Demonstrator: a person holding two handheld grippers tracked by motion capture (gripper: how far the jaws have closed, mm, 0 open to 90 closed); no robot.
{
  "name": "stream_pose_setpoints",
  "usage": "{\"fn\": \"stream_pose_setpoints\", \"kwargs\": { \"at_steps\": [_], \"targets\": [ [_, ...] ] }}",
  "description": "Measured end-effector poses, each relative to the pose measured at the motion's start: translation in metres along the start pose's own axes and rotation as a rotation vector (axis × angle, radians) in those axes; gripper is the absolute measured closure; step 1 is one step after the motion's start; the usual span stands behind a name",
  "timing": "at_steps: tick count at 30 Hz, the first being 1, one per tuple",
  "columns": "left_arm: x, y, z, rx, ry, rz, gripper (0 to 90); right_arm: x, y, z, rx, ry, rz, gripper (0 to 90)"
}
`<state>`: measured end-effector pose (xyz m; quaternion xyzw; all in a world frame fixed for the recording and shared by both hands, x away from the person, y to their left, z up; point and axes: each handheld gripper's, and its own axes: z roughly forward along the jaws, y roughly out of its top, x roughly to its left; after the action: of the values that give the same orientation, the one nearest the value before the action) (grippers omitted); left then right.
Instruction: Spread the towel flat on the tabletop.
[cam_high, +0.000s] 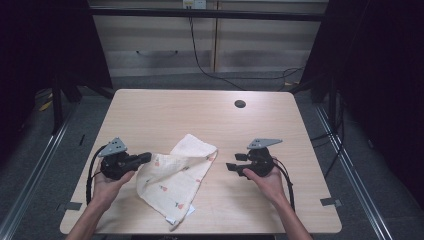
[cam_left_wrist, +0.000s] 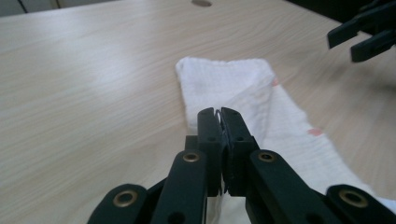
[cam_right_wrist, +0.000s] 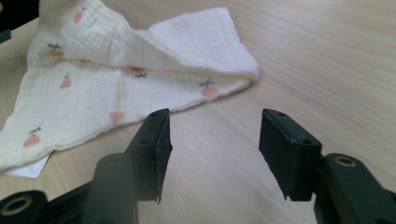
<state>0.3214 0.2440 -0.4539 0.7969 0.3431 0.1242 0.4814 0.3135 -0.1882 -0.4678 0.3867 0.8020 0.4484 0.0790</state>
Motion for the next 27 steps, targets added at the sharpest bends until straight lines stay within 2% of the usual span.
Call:
{"fn": "stream_pose_setpoints", "kwargs": {
  "at_steps": [6,11,16,19,20,21,24,27],
  "targets": [
    [0.014,-0.013,0.008,0.052,0.031,-0.032,87.8,-0.004,0.007,0.014,0.015,0.031,-0.016,53.5],
    [0.019,-0.019,0.009,0.064,0.042,-0.046,87.7,-0.014,0.010,0.029,0.034,0.034,-0.036,58.8],
    [0.022,-0.019,0.007,0.060,0.050,-0.048,87.7,-0.024,0.016,0.045,0.030,0.038,-0.029,57.7],
    [0.024,-0.020,0.008,0.056,0.056,-0.058,87.5,-0.028,0.021,0.055,0.025,0.047,-0.032,51.1],
    [0.026,-0.020,0.008,0.054,0.062,-0.065,87.4,-0.029,0.023,0.058,0.022,0.060,-0.027,51.8],
    [0.027,-0.019,0.008,0.042,0.063,-0.079,87.4,-0.030,0.024,0.061,0.032,0.063,-0.043,52.8],
    [0.027,-0.015,0.009,0.024,0.062,-0.084,87.5,-0.030,0.028,0.070,0.041,0.076,-0.075,52.9],
    [0.029,-0.017,0.010,0.039,0.066,-0.084,87.5,-0.028,0.031,0.077,0.042,0.078,-0.090,51.9]
  ]
}}
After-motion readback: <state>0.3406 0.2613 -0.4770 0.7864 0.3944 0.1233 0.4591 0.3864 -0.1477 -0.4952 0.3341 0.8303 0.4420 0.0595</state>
